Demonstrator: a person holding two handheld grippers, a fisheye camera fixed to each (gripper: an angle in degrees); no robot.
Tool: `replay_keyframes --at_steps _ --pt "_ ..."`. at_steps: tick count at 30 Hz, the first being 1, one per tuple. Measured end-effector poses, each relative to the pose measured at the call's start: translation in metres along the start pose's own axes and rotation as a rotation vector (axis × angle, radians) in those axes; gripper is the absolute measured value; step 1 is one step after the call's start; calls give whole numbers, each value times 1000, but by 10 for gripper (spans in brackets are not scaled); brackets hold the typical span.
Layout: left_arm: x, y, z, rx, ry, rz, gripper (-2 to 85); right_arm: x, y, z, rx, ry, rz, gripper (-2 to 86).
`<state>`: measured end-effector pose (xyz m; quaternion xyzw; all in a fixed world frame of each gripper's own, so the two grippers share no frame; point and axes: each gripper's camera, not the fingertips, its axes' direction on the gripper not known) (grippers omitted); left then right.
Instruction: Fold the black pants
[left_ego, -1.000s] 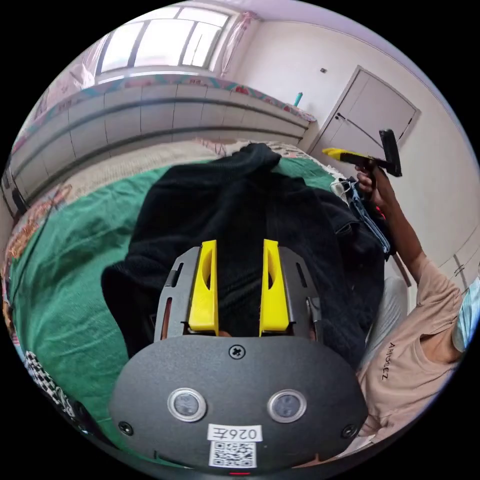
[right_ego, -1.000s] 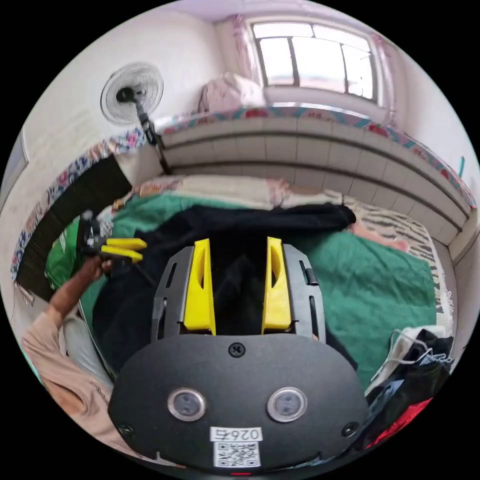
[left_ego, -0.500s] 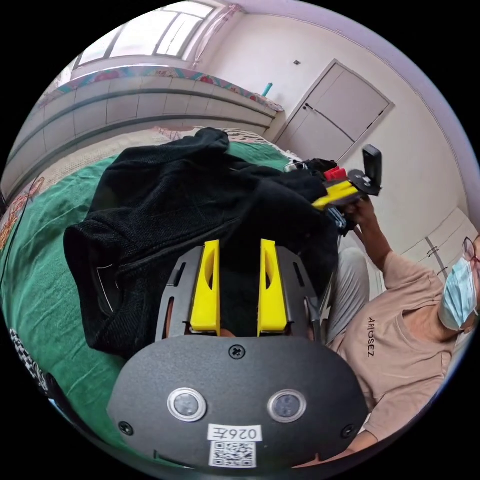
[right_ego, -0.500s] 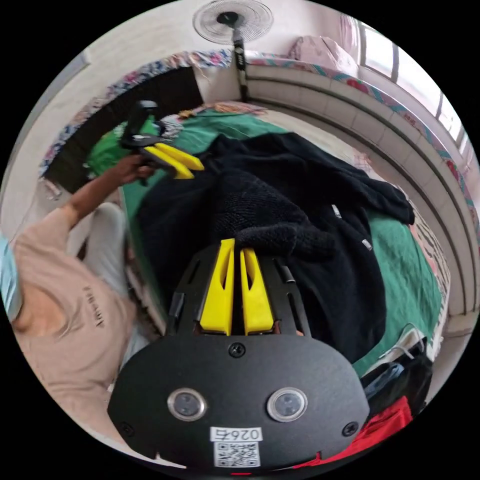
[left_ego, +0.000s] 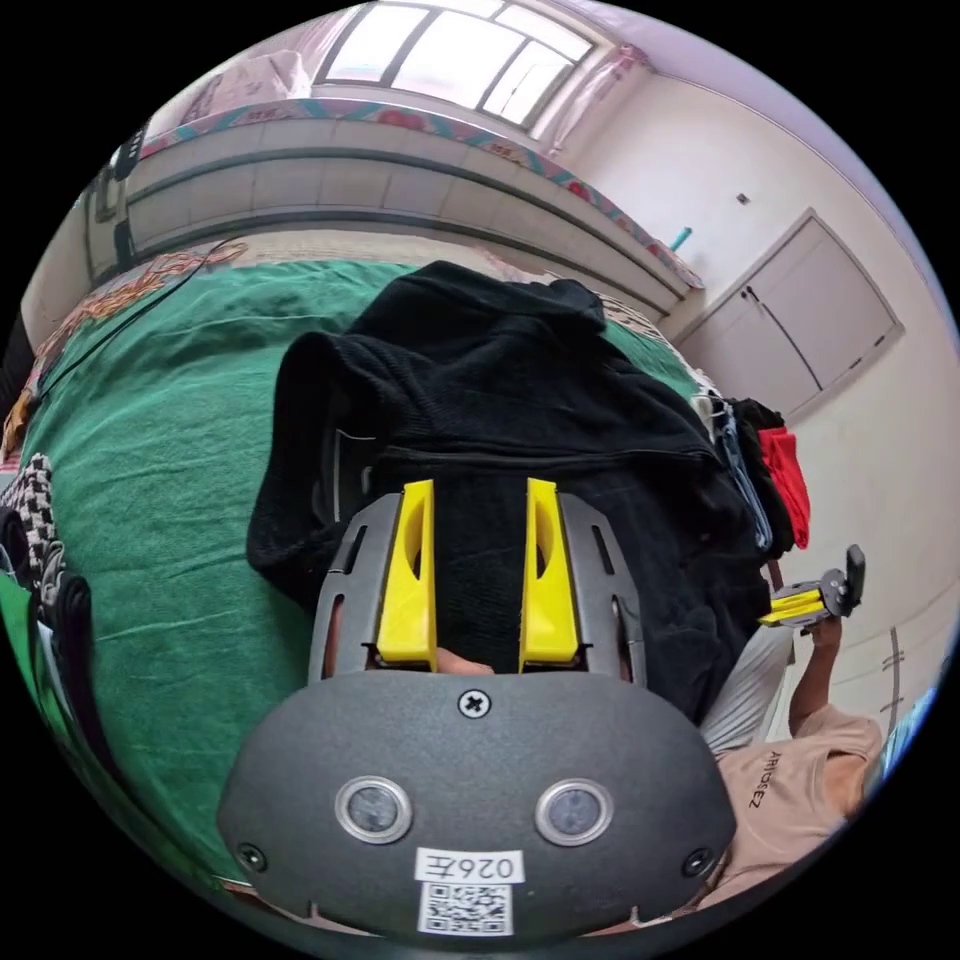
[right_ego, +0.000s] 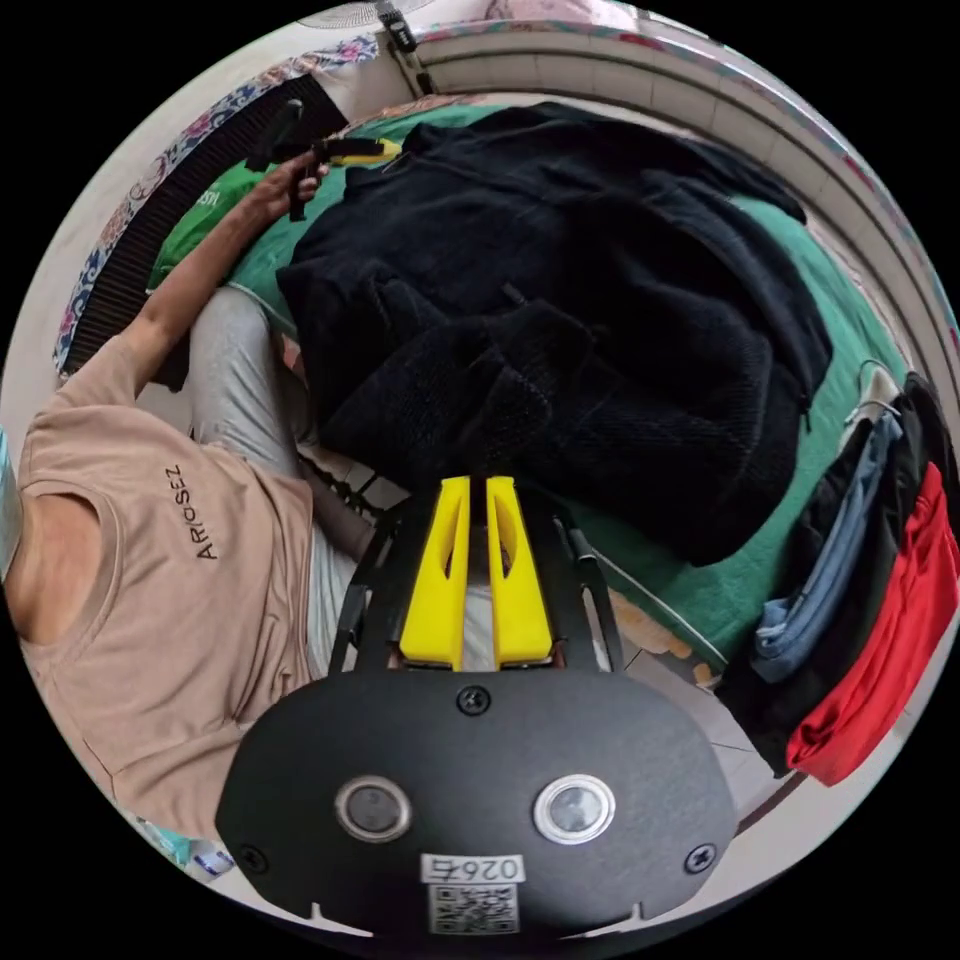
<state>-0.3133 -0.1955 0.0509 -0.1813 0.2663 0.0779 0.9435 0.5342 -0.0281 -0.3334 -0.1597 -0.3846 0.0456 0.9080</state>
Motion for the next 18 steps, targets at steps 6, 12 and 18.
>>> replay_keyframes --at_steps 6,12,18 --pt "-5 -1 24 -37 -115 -77 146 41 8 -39 259 25 123 -10" --pt "8 3 27 -41 -156 -103 107 78 -37 0 157 -196 74 -9" --pt "11 -4 -2 81 -291 -129 197 105 -51 -31 254 11 128 -9"
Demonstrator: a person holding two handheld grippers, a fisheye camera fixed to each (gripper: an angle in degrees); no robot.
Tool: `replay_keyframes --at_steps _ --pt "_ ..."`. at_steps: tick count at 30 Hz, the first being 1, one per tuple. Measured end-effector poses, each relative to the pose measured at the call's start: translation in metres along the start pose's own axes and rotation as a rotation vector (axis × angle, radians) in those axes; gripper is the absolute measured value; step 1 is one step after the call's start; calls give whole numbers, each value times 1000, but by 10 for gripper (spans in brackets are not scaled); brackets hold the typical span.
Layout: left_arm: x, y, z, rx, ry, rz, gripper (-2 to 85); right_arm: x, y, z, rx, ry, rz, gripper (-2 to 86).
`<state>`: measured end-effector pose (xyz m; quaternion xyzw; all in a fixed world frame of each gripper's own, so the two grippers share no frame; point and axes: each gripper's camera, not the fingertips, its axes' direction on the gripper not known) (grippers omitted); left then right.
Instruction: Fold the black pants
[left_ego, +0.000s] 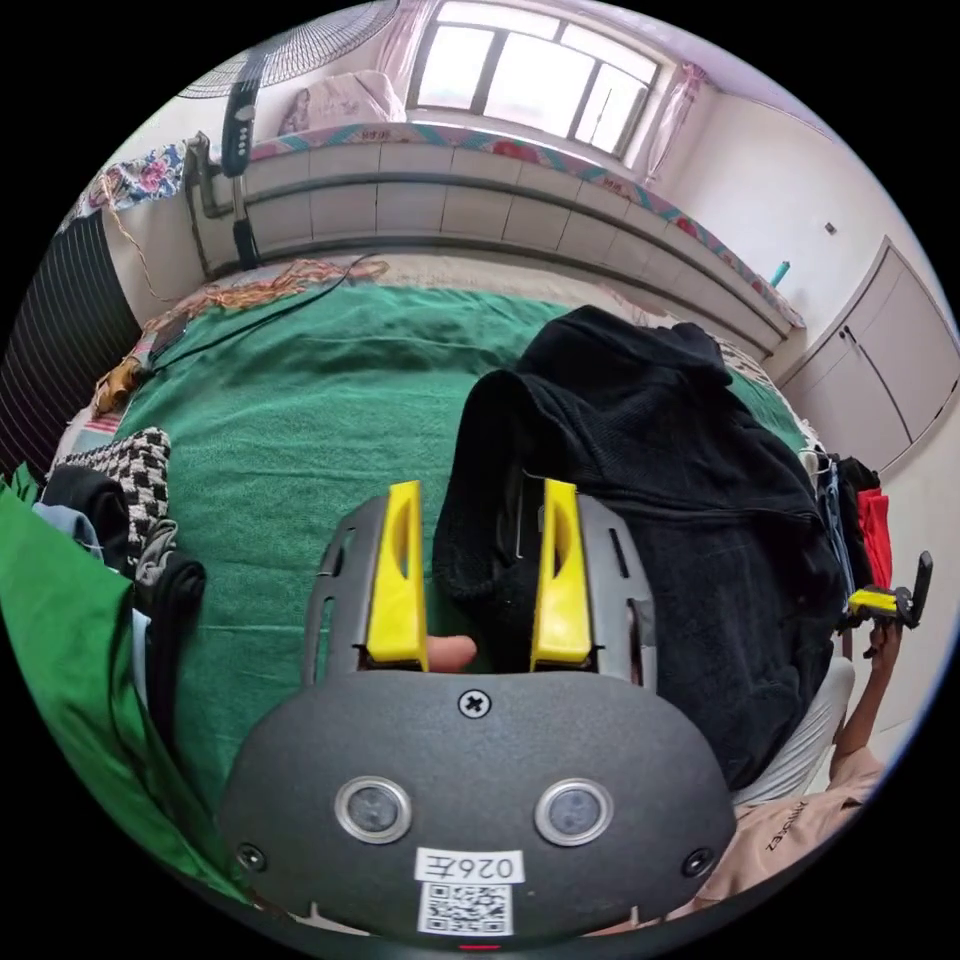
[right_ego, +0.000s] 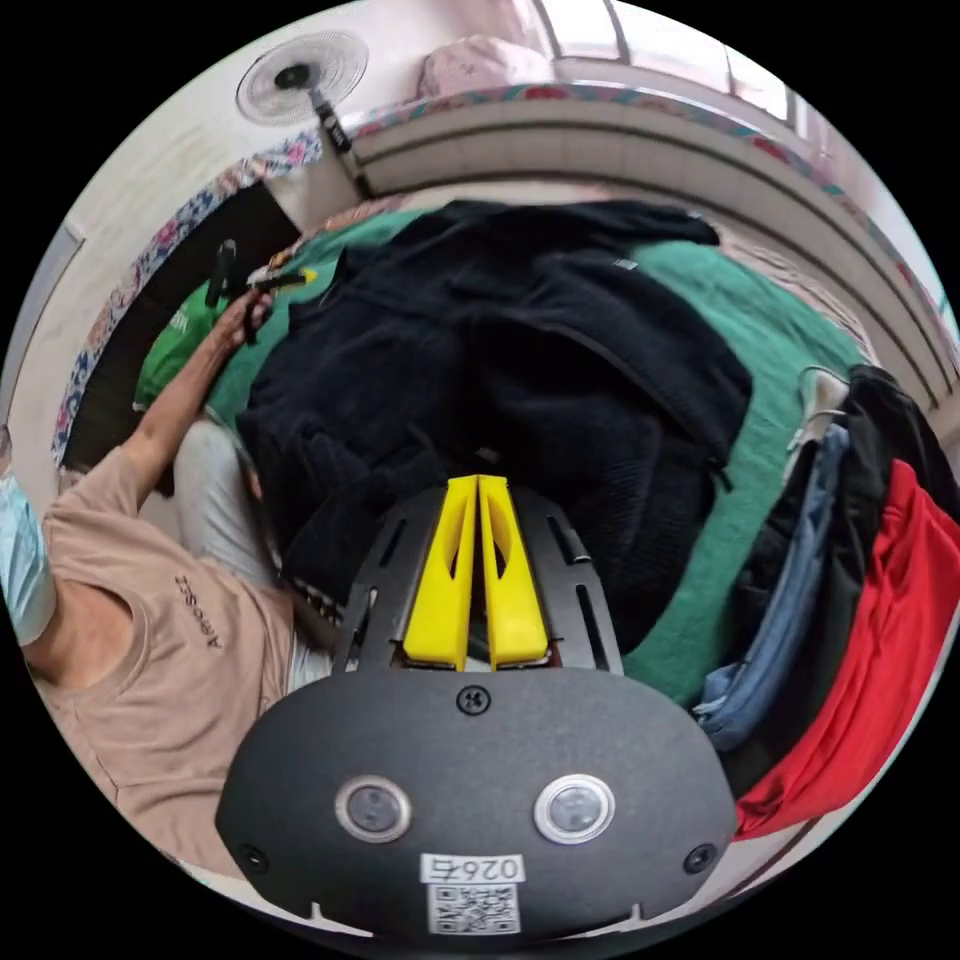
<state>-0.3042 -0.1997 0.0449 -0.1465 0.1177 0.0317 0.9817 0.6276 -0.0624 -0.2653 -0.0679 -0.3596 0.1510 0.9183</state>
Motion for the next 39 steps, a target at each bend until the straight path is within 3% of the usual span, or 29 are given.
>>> replay_keyframes --at_steps 2,4,6,7,10,11,13,15,17,19,20,22,23,25,27,29,31,33,37,39 --pt "3 -6 26 -92 21 3 265 29 -1 -25 131 59 103 -7" --pt "13 -5 53 -175 87 17 276 57 -1 -35 187 186 206 -4" --pt "40 -2 57 -147 -24 77 255 86 -3 -35 221 322 311 3" --pt "56 -4 61 -169 -70 99 187 107 -8 -28 216 367 367 14" --pt "79 -11 57 -205 18 137 72 166 -35 11 82 227 458 28" --pt "85 -11 54 -209 -13 186 60 185 -47 32 16 104 489 30" --pt "80 -12 43 -210 19 192 26 196 -61 55 -62 59 512 28" --pt "56 -10 14 -141 94 147 13 181 -76 54 -95 156 430 3" --pt "2 7 -17 -61 295 35 3 144 -91 54 -131 12 187 -8" --pt "-44 32 -33 -24 269 -60 -2 120 -95 53 -167 -77 75 -10" --pt "-77 54 -38 1 286 -187 -5 108 -96 44 -133 6 40 -11" --pt "-118 93 -51 4 69 -342 -7 104 -95 24 -39 175 51 -9" --pt "-134 119 -54 24 43 -386 -8 114 -93 9 47 282 119 -6" --pt "-144 147 -51 119 148 -372 -7 141 -88 -9 184 355 248 4" --pt "-142 154 -48 238 239 -336 -5 182 -83 -16 253 281 389 21" --pt "-123 123 -43 377 357 -218 7 233 -75 -5 288 81 522 33" --pt "-100 74 -32 391 431 -105 43 257 -72 9 309 -7 587 49" --pt "-72 11 -9 306 470 -6 95 274 -75 22 307 -38 624 61" --pt "1 -126 80 24 330 148 320 311 -100 45 305 -30 674 131" --pt "29 -168 130 -108 328 190 331 328 -117 63 252 -53 685 179"
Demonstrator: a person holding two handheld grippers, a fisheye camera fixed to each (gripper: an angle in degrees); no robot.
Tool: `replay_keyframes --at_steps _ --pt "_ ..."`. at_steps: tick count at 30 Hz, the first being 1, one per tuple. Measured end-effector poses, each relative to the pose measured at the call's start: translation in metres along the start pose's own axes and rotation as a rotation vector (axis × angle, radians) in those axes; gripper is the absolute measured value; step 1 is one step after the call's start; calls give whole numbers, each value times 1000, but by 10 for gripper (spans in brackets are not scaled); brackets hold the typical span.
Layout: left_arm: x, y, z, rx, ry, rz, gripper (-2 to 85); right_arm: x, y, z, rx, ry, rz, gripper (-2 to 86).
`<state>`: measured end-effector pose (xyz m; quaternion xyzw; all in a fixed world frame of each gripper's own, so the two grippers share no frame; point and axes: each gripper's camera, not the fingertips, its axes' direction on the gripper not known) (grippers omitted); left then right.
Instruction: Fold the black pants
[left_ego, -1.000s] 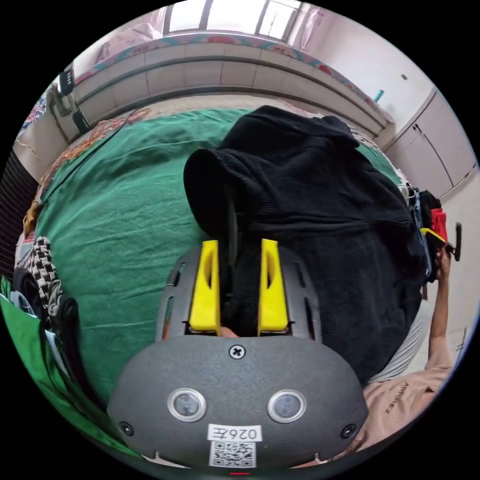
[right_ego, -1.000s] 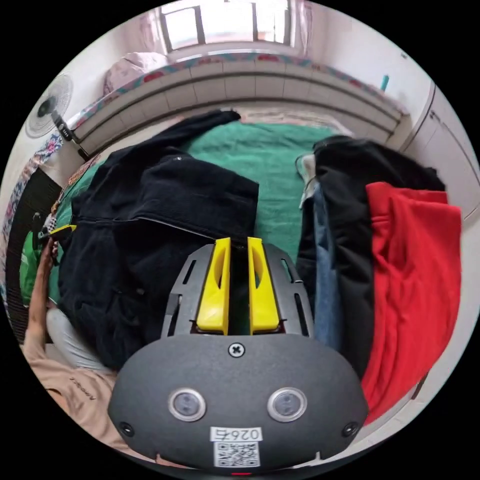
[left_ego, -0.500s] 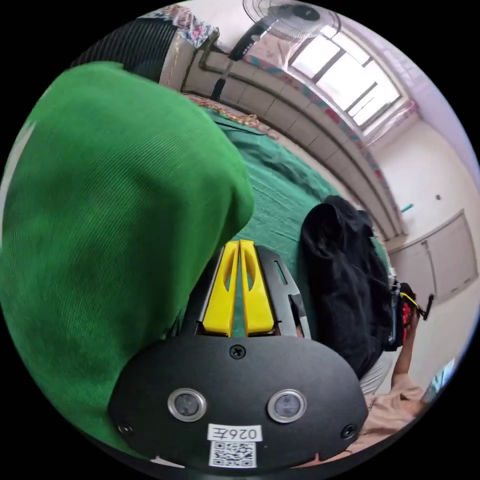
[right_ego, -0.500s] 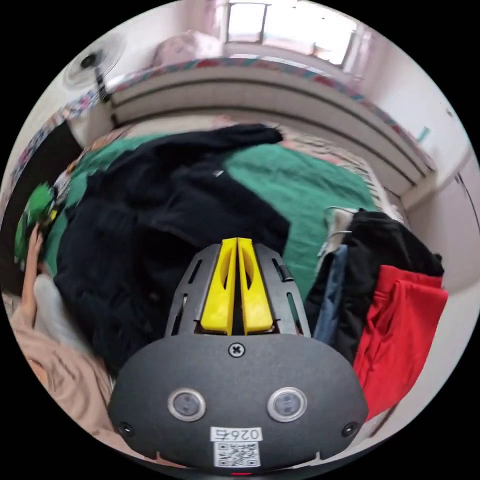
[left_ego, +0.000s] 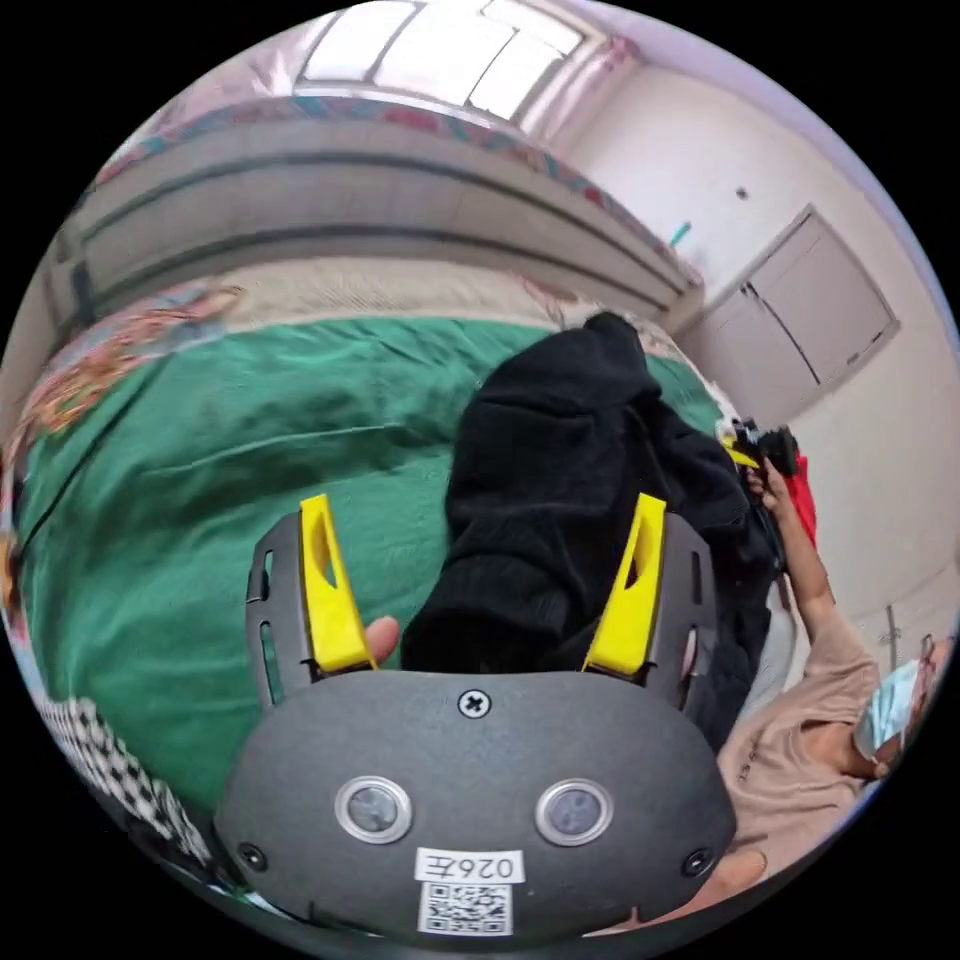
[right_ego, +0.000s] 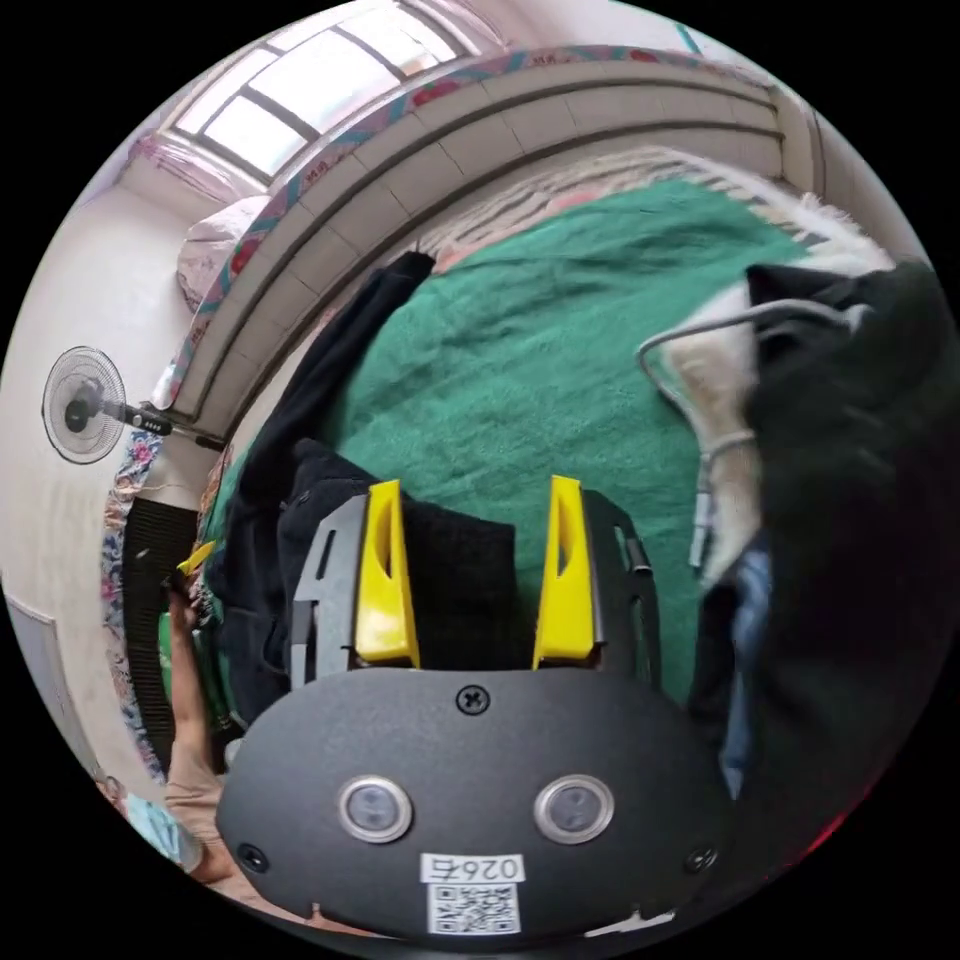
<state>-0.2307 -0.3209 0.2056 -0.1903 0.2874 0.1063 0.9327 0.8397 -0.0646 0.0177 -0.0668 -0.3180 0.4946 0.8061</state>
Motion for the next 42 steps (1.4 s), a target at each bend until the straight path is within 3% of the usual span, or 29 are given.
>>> replay_keyframes --at_steps 1,2,3,4,5,7,8,11,13,15,17,19,24,26,28,30,32,35,37,42 --pt "3 -27 39 -116 85 22 313 1 -10 23 -83 -56 16 202" --pt "6 -47 84 -275 186 24 204 -9 -13 26 -64 2 27 110" --pt "9 -53 98 -327 100 6 149 -19 -14 26 -65 53 -7 64" --pt "27 -62 99 -315 -153 70 94 -43 -16 35 -141 -19 -158 25" --pt "35 -68 104 -332 -113 123 60 -64 -17 48 -253 -172 -240 2" --pt "24 -69 95 -318 -20 93 46 -107 -8 44 -264 -124 -375 -5" --pt "9 -60 75 -239 35 63 42 -147 10 20 -152 -20 -525 -7" --pt "-39 -19 35 -112 189 -22 39 -237 97 -49 53 -56 -939 -11" --pt "-59 8 33 -147 181 -46 39 -267 153 -58 -2 50 -1110 -12" --pt "-75 31 34 -136 208 -57 40 -266 184 -62 46 243 -1113 -11" --pt "-88 47 36 -48 280 -69 46 -224 178 -80 326 499 -826 -8" --pt "-94 45 44 -56 287 -82 57 -180 150 -86 383 515 -573 0" --pt "-92 25 41 -104 190 -54 133 -62 77 -13 -7 82 -156 34" --pt "-86 18 36 -100 150 -22 167 -22 71 20 -77 -325 50 15" --pt "-82 14 37 -125 126 -4 188 -29 78 23 -65 -607 -3 -1" --pt "-81 11 37 -141 120 10 207 -74 98 6 -104 -684 -235 -8" --pt "-84 8 32 -145 102 21 230 -156 166 -7 -366 -587 -665 -12" --pt "-90 5 22 -152 67 36 241 -203 276 -3 -659 -293 -919 -13" --pt "-96 5 13 -133 76 41 238 -209 316 -19 -604 -106 -966 -11" --pt "-111 17 -34 27 224 52 218 -205 314 -82 -107 151 -858 41"
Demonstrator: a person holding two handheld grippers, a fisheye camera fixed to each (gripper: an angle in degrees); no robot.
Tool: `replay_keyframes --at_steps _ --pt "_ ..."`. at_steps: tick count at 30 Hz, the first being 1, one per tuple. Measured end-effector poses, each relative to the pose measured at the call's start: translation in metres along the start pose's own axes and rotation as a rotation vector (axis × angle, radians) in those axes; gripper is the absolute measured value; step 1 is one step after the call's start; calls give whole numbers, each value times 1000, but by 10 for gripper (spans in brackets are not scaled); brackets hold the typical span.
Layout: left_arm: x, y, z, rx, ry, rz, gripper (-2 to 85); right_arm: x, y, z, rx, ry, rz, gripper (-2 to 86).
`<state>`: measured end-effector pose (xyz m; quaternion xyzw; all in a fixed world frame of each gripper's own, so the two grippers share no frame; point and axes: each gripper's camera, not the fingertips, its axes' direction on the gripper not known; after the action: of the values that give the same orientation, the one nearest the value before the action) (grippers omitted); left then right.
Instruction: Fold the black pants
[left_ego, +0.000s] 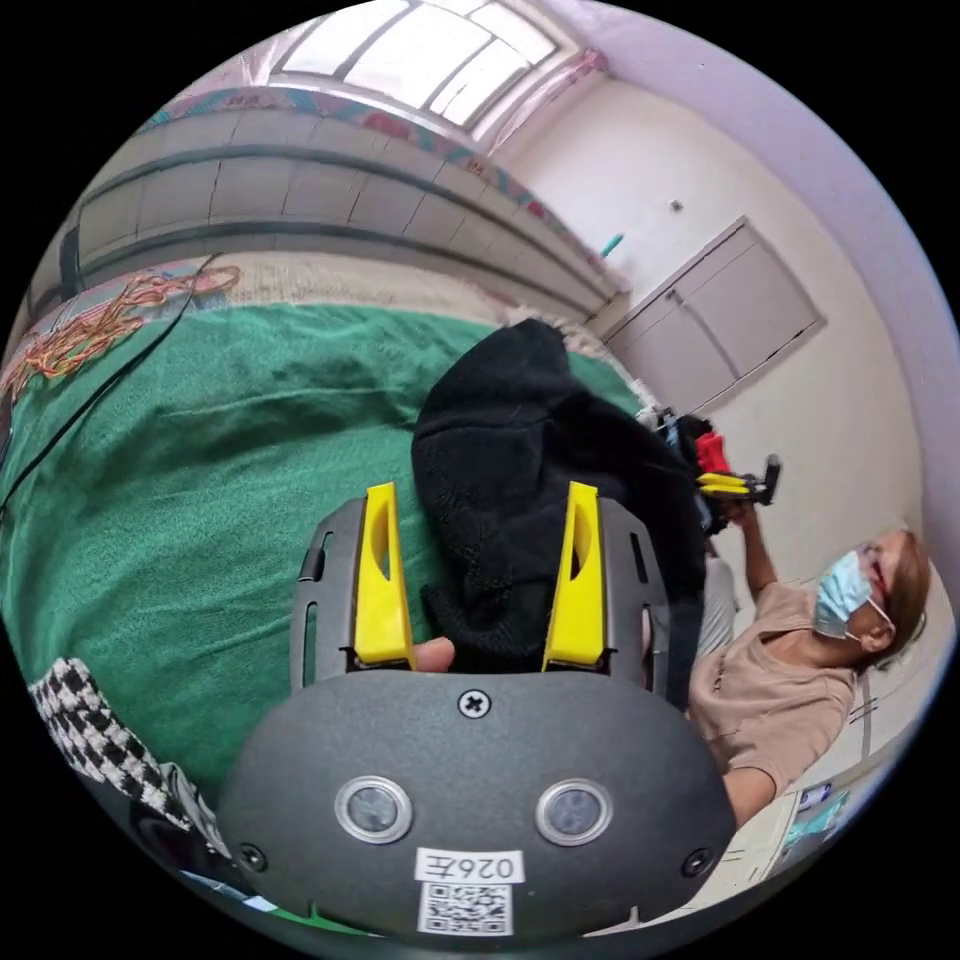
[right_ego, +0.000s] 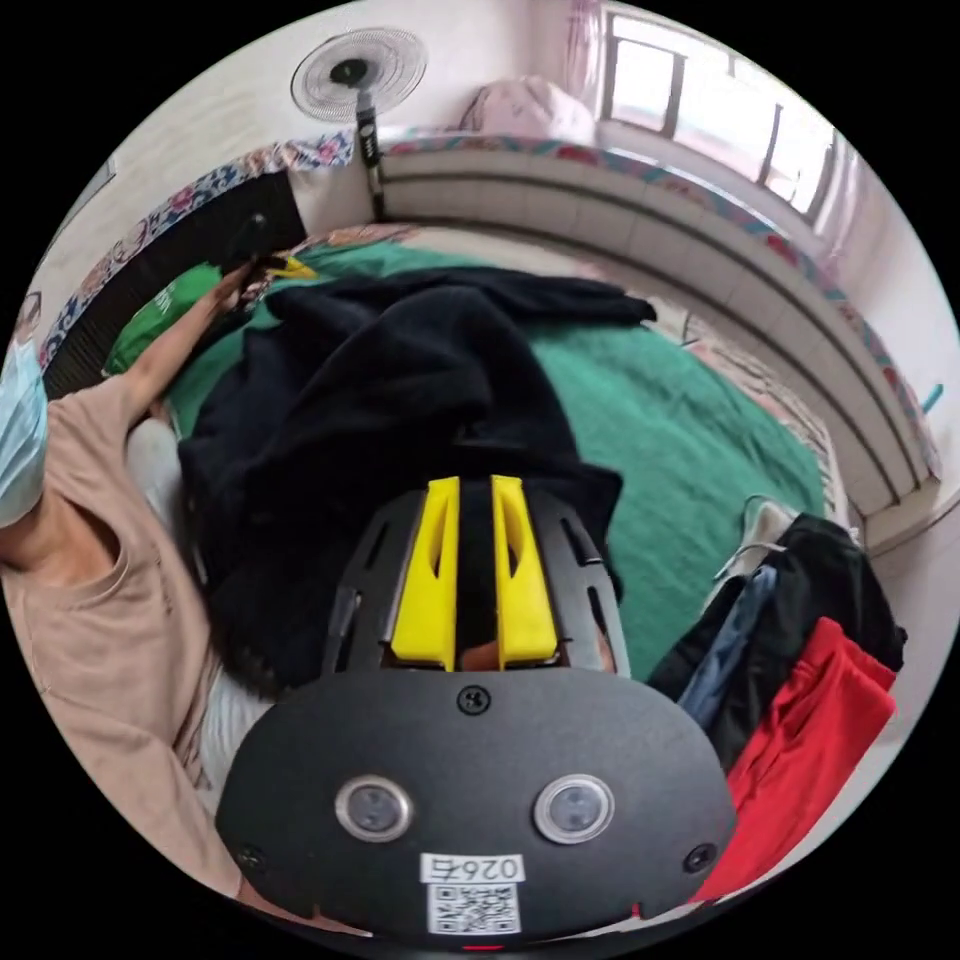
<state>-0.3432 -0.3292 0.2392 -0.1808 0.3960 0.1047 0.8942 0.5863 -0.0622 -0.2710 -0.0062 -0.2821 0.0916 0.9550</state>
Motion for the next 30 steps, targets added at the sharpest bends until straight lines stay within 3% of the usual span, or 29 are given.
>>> replay_keyframes --at_steps 2,4,9,12,14,16,18,19,22,30 --pt "-7 19 -36 166 103 3 204 3 -12 6 46 54 -30 72" --pt "-17 30 -52 221 109 -26 206 -9 -24 28 9 76 -121 102" --pt "-28 6 -18 82 3 -88 297 -63 -51 87 -42 184 -360 128" --pt "-13 -40 37 -112 3 -27 254 -70 -73 96 -19 194 -384 31" --pt "8 -74 90 -387 -62 24 171 -55 -88 78 2 153 -318 -4" --pt "29 -89 95 -472 -203 82 130 -33 -93 55 18 139 -237 -10" --pt "36 -98 97 -540 -201 83 88 -8 -85 21 123 240 -117 -12" --pt "39 -102 93 -532 -169 76 69 14 -77 -5 193 291 -14 -13" --pt "60 -106 75 -407 -217 133 55 83 -58 -50 344 158 221 -14" --pt "88 -128 53 -203 -330 148 52 216 -75 -18 356 80 464 -8"
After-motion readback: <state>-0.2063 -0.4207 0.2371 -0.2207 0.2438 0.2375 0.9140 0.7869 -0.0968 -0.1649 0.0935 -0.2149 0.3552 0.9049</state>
